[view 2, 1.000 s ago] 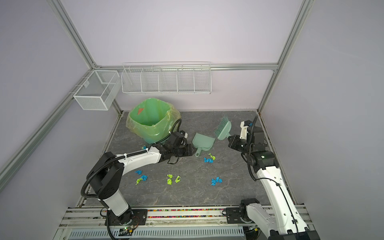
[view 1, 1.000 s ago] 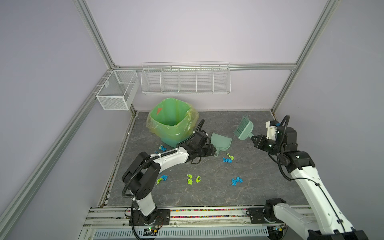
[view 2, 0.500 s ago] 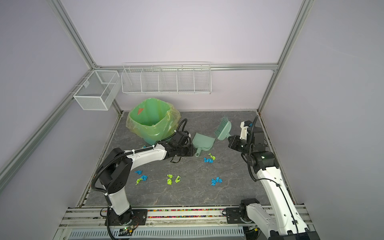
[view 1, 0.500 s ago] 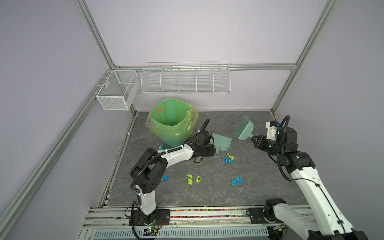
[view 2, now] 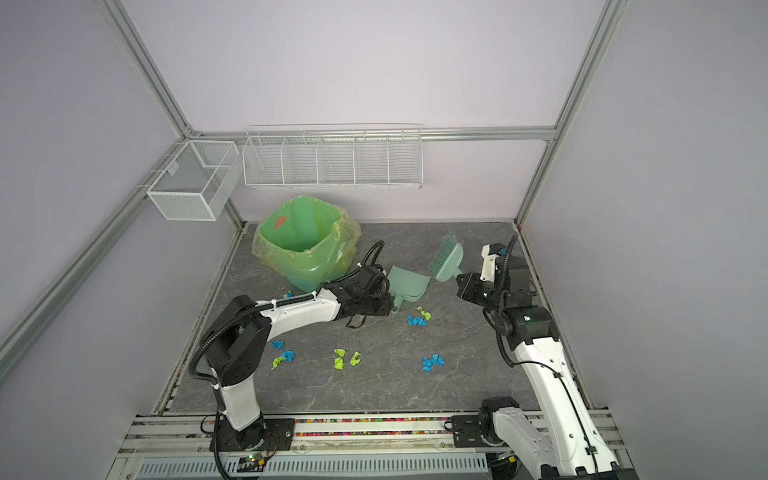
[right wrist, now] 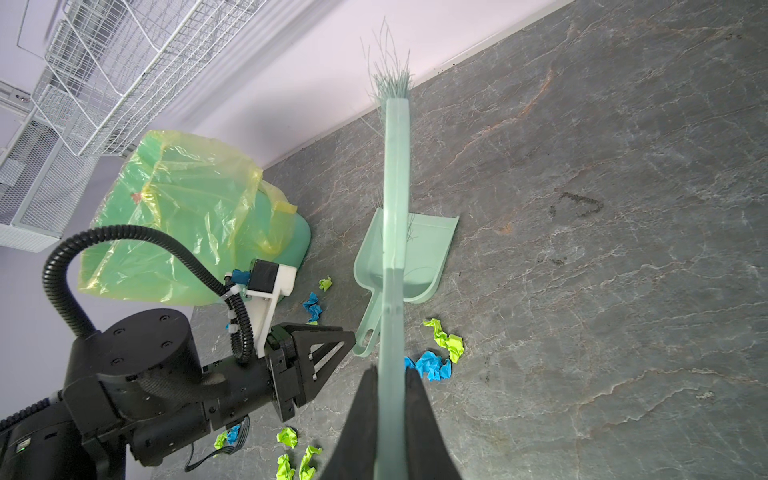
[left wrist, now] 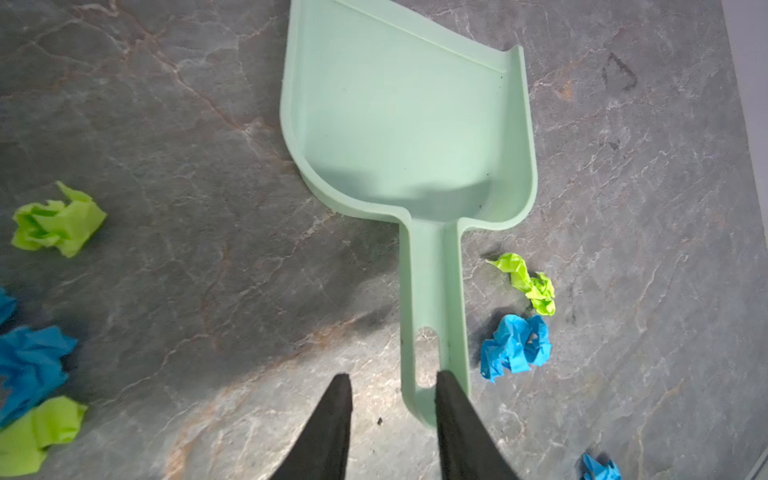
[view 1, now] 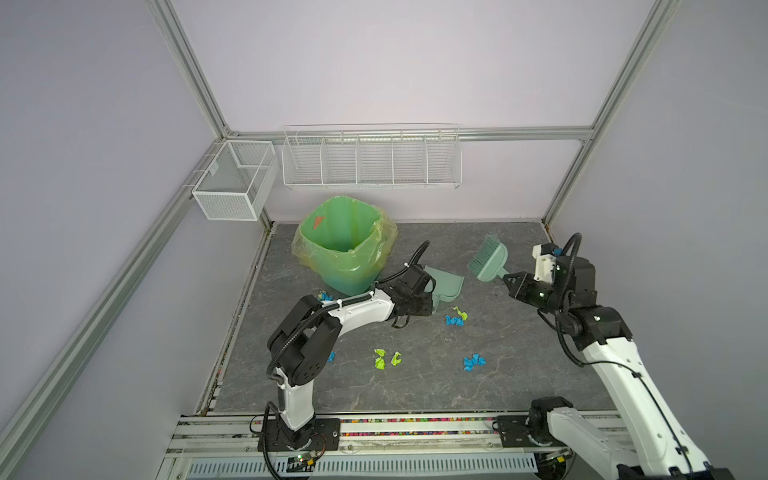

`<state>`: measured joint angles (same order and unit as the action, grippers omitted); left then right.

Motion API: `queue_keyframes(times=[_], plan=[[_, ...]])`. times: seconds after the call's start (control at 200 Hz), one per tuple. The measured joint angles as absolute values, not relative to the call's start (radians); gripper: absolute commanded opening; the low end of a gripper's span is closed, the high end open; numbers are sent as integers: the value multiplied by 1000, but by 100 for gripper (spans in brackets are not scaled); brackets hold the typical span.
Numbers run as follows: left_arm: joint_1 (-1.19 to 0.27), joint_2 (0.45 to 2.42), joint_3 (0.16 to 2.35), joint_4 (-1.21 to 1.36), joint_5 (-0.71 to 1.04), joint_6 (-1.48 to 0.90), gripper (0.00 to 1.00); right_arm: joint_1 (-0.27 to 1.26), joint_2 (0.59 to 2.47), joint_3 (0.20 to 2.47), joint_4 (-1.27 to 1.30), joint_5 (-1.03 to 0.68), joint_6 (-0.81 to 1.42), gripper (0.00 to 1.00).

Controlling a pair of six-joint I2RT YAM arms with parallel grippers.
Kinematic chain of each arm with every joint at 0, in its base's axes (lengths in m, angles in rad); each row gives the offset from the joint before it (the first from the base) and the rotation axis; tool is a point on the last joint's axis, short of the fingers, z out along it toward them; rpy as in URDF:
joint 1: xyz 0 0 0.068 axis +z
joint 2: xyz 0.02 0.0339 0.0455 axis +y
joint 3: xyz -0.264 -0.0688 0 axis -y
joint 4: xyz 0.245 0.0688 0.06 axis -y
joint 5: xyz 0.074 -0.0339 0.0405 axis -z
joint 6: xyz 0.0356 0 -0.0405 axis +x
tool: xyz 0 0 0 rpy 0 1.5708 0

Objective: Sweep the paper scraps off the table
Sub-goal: 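Grasp the dustpan handle with the left gripper while the right holds the brush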

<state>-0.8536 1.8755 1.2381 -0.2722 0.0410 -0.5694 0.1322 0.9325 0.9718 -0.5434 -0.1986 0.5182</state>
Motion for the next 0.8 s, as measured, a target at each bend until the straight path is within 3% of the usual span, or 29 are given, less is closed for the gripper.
queue_keyframes(times=[0.8], plan=[[-873,1939,1284,-307,7,-539,22,132,926,956,-543,-198,519,7]])
